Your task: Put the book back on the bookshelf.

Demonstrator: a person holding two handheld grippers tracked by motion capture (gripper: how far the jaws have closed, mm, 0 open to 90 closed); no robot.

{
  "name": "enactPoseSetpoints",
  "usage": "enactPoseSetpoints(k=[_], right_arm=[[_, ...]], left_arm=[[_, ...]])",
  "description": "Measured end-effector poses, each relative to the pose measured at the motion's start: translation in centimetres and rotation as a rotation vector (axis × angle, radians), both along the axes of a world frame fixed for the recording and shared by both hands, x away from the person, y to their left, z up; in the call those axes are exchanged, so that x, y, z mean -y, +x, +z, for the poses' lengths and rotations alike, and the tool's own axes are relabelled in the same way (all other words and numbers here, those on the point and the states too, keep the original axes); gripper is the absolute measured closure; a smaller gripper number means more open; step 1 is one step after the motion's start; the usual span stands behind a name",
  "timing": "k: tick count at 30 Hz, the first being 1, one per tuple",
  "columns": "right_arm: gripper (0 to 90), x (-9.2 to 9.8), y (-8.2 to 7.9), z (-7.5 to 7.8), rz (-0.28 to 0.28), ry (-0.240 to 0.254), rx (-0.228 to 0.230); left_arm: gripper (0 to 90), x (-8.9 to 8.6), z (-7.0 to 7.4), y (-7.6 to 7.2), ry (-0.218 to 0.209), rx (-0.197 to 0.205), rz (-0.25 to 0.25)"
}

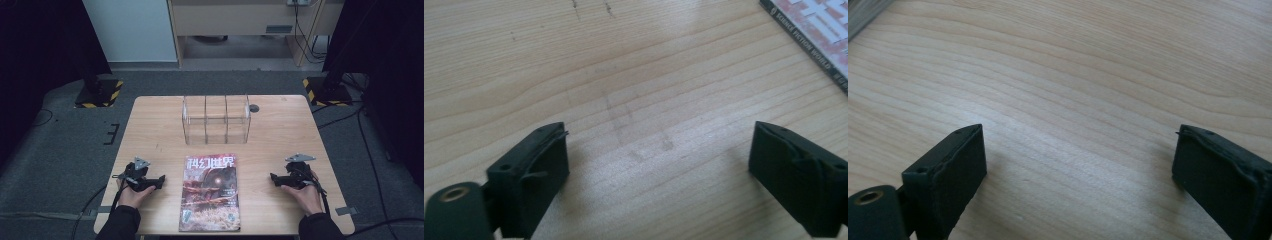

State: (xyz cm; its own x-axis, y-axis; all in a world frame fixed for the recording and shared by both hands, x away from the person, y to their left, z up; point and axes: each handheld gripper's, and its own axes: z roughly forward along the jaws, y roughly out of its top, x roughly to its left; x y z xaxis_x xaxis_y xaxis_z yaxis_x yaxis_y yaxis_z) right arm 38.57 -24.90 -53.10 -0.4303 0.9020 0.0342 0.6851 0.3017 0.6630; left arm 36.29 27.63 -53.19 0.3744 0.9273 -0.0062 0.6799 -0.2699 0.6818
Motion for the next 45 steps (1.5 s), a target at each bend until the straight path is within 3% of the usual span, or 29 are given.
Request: enactPoseSetpoints(k=[1, 6, 12, 15, 19, 23, 32, 45], right_arm=[[8.6, -0.1, -0.1, 0.2, -0.007, 0.007, 0.001], [9.6, -0.1, -0.2, 0.7, 0.003, 0.048, 0.01], [12.0, -0.3, -0.7, 1.8, 0.008, 0.111, 0.054], [11.9, -0.6, -0.8, 2.3, 0.003, 0.139, 0.038], [14.0, -1.4, -1.1, 2.8, 0.028, 0.161, 0.059], [15.6, -2.1, -1.4, 3.1, 0.046, 0.178, 0.073], [18.4, -4.2, -1.9, 3.4, 0.094, 0.166, 0.091], [22.3, -7.8, -2.6, 3.3, 0.178, 0.149, 0.08]], left_arm=[[9.5, 0.0, 0.2, -0.1, -0.01, -0.005, 0.007], [11.2, 0.2, 1.2, -0.5, -0.07, 0.056, 0.018], [14.2, 0.8, 1.9, -1.4, -0.103, 0.075, -0.001], [15.8, 1.2, 2.3, -1.6, -0.118, 0.09, -0.023], [18.7, 2.2, 2.8, -1.9, -0.14, 0.106, -0.051], [19.6, 3.7, 3.0, -2.3, -0.142, 0.107, -0.089], [22.4, 6.0, 3.0, -2.6, -0.113, 0.104, -0.166], [23.8, 8.3, 2.0, -2.4, -0.061, 0.051, -0.199]])
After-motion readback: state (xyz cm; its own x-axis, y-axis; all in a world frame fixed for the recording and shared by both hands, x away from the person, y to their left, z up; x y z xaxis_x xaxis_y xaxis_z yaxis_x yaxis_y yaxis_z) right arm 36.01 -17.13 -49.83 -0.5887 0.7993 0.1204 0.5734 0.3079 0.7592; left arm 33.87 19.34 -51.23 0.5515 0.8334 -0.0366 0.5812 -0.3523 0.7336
